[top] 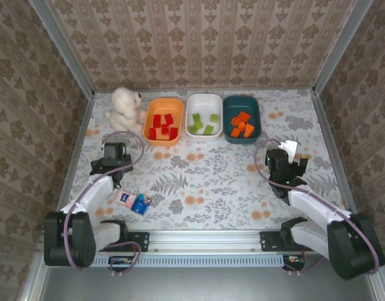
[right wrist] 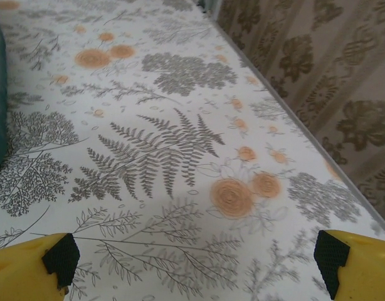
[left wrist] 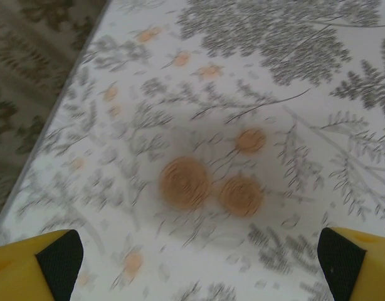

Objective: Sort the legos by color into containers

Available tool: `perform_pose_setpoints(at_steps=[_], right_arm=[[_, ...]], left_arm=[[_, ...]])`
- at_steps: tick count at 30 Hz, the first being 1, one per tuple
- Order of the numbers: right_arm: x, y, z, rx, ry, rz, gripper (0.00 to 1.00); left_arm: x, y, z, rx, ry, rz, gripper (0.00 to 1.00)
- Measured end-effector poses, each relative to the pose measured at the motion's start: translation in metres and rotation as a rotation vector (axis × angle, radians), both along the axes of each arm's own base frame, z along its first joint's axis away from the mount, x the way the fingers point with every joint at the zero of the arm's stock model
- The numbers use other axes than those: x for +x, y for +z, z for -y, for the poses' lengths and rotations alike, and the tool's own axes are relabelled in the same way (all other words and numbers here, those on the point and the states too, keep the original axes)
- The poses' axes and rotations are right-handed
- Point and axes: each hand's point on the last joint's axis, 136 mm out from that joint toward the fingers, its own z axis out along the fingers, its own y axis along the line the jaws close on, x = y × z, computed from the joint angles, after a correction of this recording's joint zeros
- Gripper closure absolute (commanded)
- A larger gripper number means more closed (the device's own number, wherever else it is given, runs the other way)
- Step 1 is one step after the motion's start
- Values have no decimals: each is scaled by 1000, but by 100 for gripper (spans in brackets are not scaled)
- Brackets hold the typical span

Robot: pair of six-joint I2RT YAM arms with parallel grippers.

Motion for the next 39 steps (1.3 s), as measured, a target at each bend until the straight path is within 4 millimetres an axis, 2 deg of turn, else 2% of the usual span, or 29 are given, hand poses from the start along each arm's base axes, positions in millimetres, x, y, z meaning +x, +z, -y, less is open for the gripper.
perform_pose_setpoints(at_steps=[4, 8, 11, 15, 17, 19, 22, 24, 29, 39], right_arm=[[23, -13, -5, 15, 77, -9, 0], [47, -17, -1, 53, 122, 29, 0], [65, -18, 4, 92, 139, 81, 0], [74, -21, -1, 130, 191, 107, 0], [74, -15, -7, 139, 228, 176, 0], [66, -22, -8, 140, 238, 203, 0], [56, -35, -8, 144, 236, 180, 0], [62, -31, -8, 144, 236, 183, 0], [89, -3, -15, 138, 256, 242, 0], [89, -5, -17, 138, 259, 230, 0]], left_arm=[[29, -13, 7, -30, -70, 38, 0], [55, -23, 6, -63, -106, 72, 0], [77, -20, 9, -90, -148, 134, 0], [94, -13, 19, -111, -224, 206, 0], [94, -5, 24, -105, -257, 290, 0], [83, -8, 25, -89, -268, 357, 0], [62, -30, 22, -84, -255, 325, 0], [66, -29, 22, -80, -252, 327, 0], [83, -4, 25, -67, -261, 414, 0], [83, -3, 24, -60, -257, 418, 0]])
